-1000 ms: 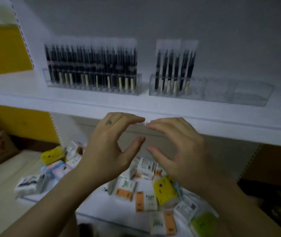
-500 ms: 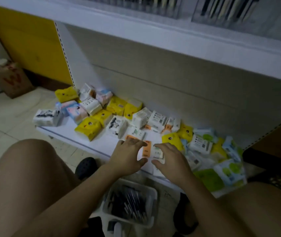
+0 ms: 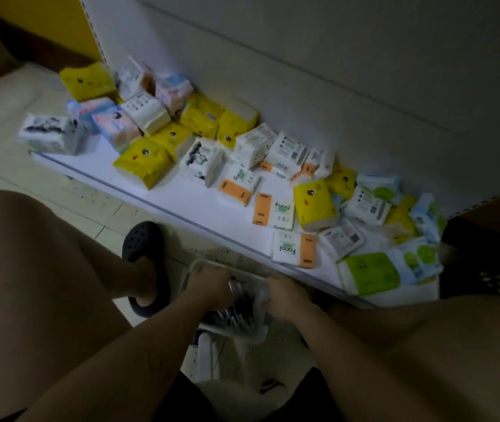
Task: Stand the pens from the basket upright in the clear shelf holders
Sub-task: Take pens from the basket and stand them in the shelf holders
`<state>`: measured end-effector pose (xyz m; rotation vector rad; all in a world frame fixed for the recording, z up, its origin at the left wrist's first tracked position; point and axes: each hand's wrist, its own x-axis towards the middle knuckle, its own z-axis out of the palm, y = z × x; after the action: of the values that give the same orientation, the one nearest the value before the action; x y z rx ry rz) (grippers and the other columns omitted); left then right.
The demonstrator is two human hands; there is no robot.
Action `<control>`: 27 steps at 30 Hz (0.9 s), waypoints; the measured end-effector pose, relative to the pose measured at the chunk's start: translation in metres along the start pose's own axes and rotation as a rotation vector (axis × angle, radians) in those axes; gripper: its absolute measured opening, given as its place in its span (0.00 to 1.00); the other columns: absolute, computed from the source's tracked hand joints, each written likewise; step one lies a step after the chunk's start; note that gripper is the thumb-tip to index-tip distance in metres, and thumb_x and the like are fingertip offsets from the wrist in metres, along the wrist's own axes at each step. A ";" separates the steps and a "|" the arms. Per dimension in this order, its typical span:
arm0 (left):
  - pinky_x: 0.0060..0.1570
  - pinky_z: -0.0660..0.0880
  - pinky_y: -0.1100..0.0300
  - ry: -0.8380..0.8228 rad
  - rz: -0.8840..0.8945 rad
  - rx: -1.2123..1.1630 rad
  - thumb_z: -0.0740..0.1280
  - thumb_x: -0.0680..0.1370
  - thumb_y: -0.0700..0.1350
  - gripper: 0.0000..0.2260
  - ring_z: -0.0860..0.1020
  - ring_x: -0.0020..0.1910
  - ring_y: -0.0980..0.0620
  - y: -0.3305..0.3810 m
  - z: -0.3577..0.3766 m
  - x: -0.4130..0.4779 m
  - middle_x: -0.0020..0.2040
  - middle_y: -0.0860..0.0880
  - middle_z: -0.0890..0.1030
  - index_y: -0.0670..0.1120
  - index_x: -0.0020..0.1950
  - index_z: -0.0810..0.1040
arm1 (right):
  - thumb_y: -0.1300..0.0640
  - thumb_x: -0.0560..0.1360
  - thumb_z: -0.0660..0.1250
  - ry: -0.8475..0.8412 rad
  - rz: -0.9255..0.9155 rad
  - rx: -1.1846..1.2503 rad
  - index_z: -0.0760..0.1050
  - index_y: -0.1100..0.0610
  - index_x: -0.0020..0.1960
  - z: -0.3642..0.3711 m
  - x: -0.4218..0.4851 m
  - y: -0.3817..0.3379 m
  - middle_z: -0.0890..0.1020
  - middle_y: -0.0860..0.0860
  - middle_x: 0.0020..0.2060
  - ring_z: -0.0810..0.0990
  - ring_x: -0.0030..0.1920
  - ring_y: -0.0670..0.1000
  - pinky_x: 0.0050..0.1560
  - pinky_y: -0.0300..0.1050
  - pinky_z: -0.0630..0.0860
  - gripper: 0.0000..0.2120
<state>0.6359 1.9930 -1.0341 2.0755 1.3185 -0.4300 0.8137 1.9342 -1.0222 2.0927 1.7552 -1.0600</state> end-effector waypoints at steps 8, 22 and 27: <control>0.52 0.77 0.53 -0.123 -0.128 -0.212 0.65 0.76 0.51 0.18 0.77 0.55 0.45 -0.032 0.034 0.011 0.59 0.45 0.78 0.47 0.64 0.72 | 0.56 0.81 0.61 -0.378 0.029 -0.014 0.71 0.63 0.68 0.063 0.042 -0.011 0.75 0.58 0.64 0.74 0.63 0.58 0.57 0.42 0.68 0.18; 0.52 0.76 0.54 -0.163 -0.214 -0.458 0.67 0.77 0.50 0.21 0.78 0.54 0.46 -0.066 0.029 -0.002 0.58 0.44 0.78 0.46 0.68 0.71 | 0.49 0.85 0.49 -0.664 -0.069 -0.080 0.53 0.51 0.79 0.122 0.088 -0.034 0.60 0.56 0.76 0.60 0.73 0.62 0.72 0.60 0.59 0.24; 0.55 0.74 0.53 -0.167 -0.242 -0.510 0.67 0.77 0.48 0.21 0.77 0.58 0.44 -0.076 0.029 -0.014 0.62 0.41 0.77 0.42 0.68 0.72 | 0.44 0.83 0.50 -0.710 0.055 -0.073 0.50 0.53 0.79 0.134 0.099 -0.040 0.56 0.57 0.77 0.58 0.75 0.61 0.74 0.57 0.58 0.28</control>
<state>0.5637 1.9870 -1.0732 1.4412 1.4083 -0.3189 0.7283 1.9431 -1.1705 1.4373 1.3393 -1.4558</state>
